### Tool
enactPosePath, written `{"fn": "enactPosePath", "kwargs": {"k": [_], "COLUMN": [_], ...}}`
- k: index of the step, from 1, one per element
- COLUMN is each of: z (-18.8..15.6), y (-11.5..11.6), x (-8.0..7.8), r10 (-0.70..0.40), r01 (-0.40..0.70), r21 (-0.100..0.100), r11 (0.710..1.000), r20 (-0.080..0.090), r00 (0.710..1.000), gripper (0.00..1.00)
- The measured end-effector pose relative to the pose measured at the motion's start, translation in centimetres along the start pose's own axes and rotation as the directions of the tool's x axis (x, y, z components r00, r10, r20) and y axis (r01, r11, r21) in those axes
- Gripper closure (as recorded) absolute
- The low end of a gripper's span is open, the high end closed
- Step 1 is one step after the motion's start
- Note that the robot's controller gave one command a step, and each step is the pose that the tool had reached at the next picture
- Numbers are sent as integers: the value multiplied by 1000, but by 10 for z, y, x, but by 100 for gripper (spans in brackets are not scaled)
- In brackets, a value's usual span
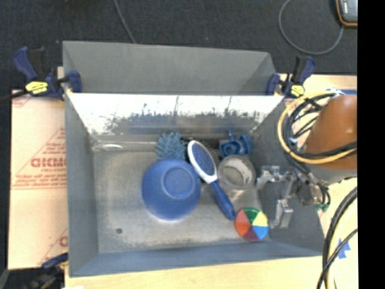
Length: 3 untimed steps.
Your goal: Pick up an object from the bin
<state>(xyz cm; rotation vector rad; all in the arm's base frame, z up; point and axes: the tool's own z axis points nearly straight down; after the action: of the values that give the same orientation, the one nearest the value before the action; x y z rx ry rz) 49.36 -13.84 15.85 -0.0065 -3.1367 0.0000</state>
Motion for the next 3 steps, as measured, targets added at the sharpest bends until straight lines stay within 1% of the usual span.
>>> {"fn": "enactPosePath", "kwargs": {"k": [1,2,3], "z": [-4,-88,-7], "y": [1,-2,6], "x": [-2,4,7], "r10": [-5,-138,-198], "r01": [5,138,198], "r21": [2,2,4], "r11": [1000,990,980], "r20": [8,5,9], "r00": [1000,990,980], "gripper": [0,0,0]}}
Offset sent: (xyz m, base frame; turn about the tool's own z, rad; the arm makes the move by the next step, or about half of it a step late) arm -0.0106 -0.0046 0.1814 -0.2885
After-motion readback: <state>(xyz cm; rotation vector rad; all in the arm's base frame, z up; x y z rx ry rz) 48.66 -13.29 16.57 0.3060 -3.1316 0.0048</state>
